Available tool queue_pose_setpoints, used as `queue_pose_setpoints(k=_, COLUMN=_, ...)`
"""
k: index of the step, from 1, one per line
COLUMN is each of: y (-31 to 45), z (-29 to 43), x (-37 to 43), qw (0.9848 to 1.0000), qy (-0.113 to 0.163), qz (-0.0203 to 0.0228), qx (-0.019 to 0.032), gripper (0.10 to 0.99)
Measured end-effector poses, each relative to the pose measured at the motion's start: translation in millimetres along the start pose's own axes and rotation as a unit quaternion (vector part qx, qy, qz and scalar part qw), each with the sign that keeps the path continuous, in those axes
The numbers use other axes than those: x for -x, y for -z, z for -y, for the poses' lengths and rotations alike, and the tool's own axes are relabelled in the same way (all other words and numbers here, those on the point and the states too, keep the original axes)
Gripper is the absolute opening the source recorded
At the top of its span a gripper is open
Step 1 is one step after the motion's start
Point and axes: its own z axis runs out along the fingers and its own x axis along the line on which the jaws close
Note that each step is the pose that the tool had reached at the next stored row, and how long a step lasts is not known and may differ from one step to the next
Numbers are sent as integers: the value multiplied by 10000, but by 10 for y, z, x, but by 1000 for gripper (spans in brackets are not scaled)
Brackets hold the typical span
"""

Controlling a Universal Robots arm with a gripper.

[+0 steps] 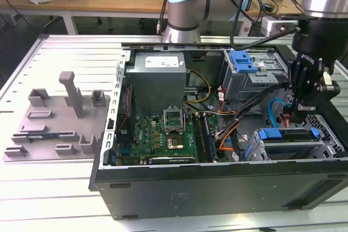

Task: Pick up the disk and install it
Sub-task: 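Insert the first disk wire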

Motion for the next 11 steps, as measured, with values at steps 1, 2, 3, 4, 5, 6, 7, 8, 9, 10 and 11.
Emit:
queue_pose_setpoints(k=1, y=-3, z=2, x=-14, qw=9999, qy=-1, qz=103, qx=15, gripper=169)
queue_pose_setpoints(k=2, y=-6, z=3, x=-26, qw=9999, qy=-2, qz=158, qx=23, gripper=169)
queue_pose_setpoints(k=3, y=-9, z=6, x=-46, qw=9998, qy=-2, qz=207, qx=29, gripper=169)
queue_pose_setpoints(k=4, y=-9, z=8, x=-61, qw=9997, qy=-1, qz=242, qx=33, gripper=169)
queue_pose_setpoints(k=5, y=-6, z=10, x=-72, qw=9996, qy=0, qz=267, qx=35, gripper=169)
queue_pose_setpoints(k=6, y=7, z=15, x=-100, qw=9995, qy=6, qz=304, qx=37, gripper=169)
queue_pose_setpoints(k=7, y=23, z=19, x=-119, qw=9995, qy=13, qz=315, qx=36, gripper=169)
queue_pose_setpoints(k=8, y=45, z=24, x=-142, qw=9995, qy=22, qz=325, qx=35, gripper=169)
queue_pose_setpoints(k=9, y=74, z=30, x=-168, qw=9994, qy=36, qz=333, qx=33, gripper=169)
queue_pose_setpoints(k=10, y=100, z=35, x=-193, qw=9994, qy=50, qz=339, qx=30, gripper=169)
queue_pose_setpoints(k=11, y=120, z=40, x=-219, qw=9994, qy=65, qz=341, qx=27, gripper=169)
